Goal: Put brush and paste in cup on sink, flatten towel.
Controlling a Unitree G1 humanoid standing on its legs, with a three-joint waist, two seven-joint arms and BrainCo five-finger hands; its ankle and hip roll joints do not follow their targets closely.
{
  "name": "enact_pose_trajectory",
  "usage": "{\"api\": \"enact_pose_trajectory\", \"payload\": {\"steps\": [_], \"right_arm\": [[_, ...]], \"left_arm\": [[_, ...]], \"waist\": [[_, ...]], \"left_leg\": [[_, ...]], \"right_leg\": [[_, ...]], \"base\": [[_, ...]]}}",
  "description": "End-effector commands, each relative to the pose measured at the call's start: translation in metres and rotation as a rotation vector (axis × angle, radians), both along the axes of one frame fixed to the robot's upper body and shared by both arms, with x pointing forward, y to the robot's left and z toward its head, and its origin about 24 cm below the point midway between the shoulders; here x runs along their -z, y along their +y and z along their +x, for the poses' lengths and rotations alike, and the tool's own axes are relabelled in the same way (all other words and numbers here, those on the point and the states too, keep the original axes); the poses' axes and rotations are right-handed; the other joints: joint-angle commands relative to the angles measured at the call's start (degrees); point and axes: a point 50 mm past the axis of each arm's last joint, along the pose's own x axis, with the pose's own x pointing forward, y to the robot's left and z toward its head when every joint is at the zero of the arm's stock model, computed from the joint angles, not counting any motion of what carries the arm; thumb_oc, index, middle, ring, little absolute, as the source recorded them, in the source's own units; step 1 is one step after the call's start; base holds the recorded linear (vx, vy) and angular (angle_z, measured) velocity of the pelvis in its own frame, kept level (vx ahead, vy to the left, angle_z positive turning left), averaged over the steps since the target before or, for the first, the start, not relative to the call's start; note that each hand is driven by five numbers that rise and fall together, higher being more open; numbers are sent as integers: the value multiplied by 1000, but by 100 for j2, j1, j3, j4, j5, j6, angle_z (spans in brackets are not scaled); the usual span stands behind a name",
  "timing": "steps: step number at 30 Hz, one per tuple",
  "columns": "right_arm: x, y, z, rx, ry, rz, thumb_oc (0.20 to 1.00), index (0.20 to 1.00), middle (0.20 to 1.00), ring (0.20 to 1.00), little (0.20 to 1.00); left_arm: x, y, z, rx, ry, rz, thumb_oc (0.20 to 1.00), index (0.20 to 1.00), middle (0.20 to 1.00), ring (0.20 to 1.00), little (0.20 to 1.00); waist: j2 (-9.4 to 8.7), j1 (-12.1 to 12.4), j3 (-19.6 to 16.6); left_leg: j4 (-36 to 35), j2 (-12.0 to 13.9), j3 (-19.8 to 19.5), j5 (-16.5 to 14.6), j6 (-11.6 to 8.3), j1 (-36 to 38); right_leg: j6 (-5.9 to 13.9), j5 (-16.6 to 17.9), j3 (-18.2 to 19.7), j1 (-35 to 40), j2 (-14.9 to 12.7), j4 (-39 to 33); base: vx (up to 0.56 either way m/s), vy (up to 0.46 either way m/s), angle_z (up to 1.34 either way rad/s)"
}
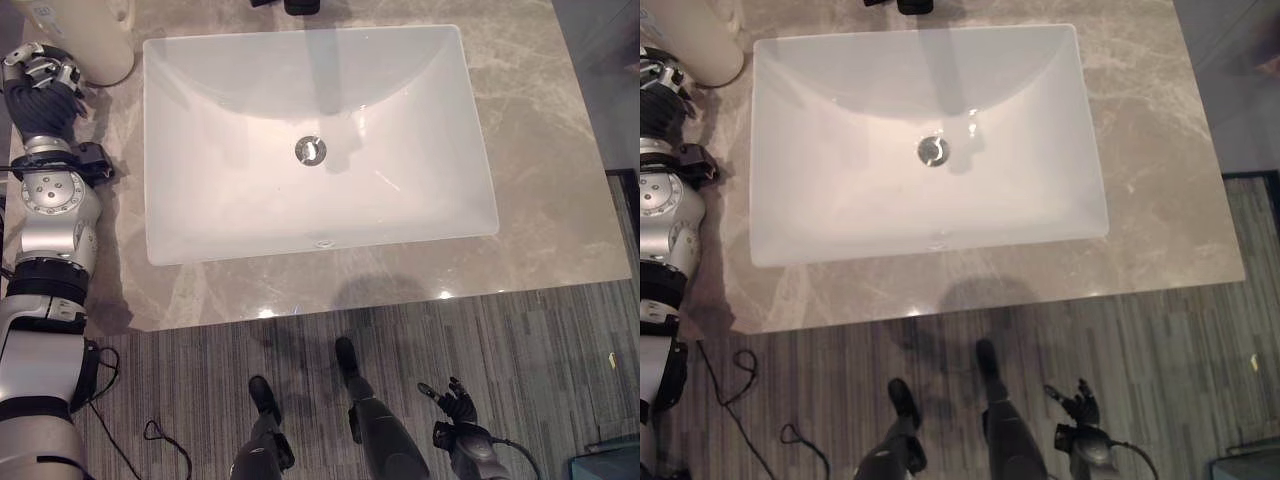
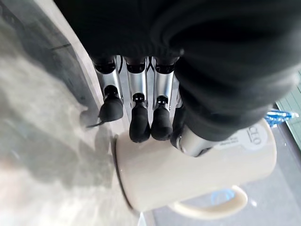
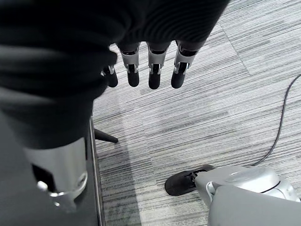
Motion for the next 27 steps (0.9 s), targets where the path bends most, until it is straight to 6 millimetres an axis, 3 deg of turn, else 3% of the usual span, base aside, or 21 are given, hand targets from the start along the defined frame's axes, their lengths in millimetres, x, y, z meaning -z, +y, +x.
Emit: {"api": "enact_pose_trajectory", "payload": {"steps": [1, 6, 16, 22, 27], "right_arm": [[-7, -14, 5, -8, -24, -62, 1000, 1000, 1000, 1000, 1000], [-9, -20, 11, -9, -13, -88, 1000, 1000, 1000, 1000, 1000], [2, -28, -11, 37, 73, -71, 1000, 1000, 1000, 1000, 1000], [7, -28, -20, 45, 108, -53, 1000, 1000, 1000, 1000, 1000], [9, -28, -26, 60, 119, -35, 1000, 1000, 1000, 1000, 1000]], "left_arm": [[32, -3, 3, -39, 67, -12, 200, 200, 200, 200, 200], [63, -7, -11, -1, 60, -79, 200, 200, 200, 200, 200], [125, -33, -49, 137, 109, -143, 200, 200, 200, 200, 200], [142, -46, -64, 214, 154, -133, 200, 200, 200, 200, 200], [143, -48, -72, 248, 175, -89, 200, 200, 200, 200, 200]], "waist": [[87, -20, 43], [70, 126, -114], [-105, 375, -481], [-152, 433, -625], [-180, 401, -693]], "left_leg": [[19, 369, -436, 252, -370, 354], [19, 380, -500, 182, -330, 622], [19, 164, -413, -235, -39, 1581], [198, -149, -435, -594, 230, 1884], [232, -451, -365, -773, 447, 1959]], "right_leg": [[356, -149, -235, 694, -312, 17], [310, -302, -404, 984, -309, 108], [382, -536, -394, 1808, -492, 267], [544, -553, -316, 2022, -747, 496], [791, -195, -218, 1825, -981, 894]], "base": [[14, 0, 6], [14, 6, 15], [55, 95, 6], [10, 176, 1], [-33, 169, 2]]}}
